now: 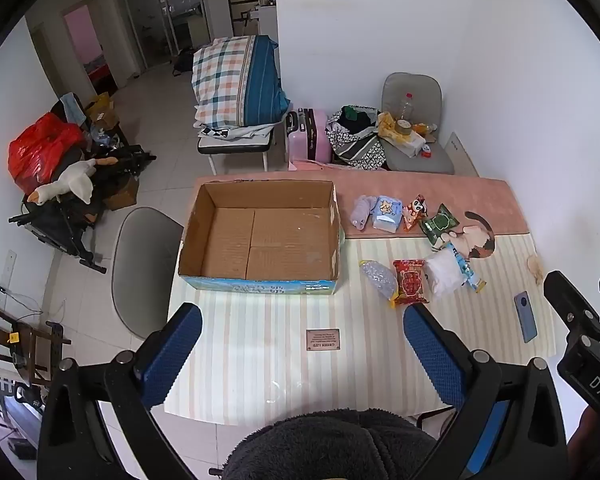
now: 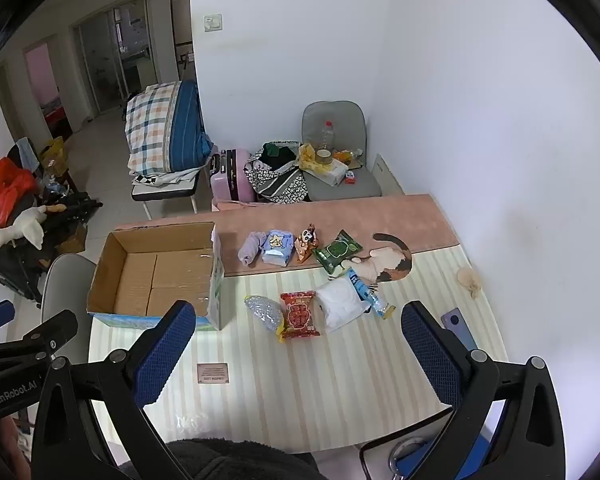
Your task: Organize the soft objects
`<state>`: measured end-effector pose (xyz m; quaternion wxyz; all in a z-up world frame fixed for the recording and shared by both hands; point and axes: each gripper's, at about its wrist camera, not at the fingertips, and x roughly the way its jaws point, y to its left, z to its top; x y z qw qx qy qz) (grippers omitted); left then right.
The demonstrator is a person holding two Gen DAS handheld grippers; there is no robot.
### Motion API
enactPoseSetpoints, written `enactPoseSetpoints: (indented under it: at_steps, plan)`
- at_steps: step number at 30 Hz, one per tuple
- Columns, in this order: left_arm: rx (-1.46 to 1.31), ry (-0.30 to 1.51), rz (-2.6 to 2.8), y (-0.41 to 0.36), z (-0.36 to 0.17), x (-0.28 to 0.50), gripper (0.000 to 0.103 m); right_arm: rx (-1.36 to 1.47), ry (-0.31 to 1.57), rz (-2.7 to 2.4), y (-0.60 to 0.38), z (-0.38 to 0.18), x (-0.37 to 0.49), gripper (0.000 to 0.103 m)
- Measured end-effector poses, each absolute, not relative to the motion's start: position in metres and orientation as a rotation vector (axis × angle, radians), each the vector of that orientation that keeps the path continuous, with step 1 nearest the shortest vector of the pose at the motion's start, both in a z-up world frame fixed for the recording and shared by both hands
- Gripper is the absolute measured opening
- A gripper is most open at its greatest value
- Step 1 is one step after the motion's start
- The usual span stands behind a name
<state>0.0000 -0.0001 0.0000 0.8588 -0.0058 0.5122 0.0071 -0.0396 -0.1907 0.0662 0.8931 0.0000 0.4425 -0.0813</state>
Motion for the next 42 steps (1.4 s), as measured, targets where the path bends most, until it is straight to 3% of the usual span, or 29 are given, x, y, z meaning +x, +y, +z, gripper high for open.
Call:
enactPoseSetpoints:
  at_steps: [42]
  plan:
    - [-0.007, 1.049, 0.031, 0.002, 0.001, 0.011, 0.102, -0.028, 0.902, -0.167, -0.183, 0.069, -0.029, 0.103]
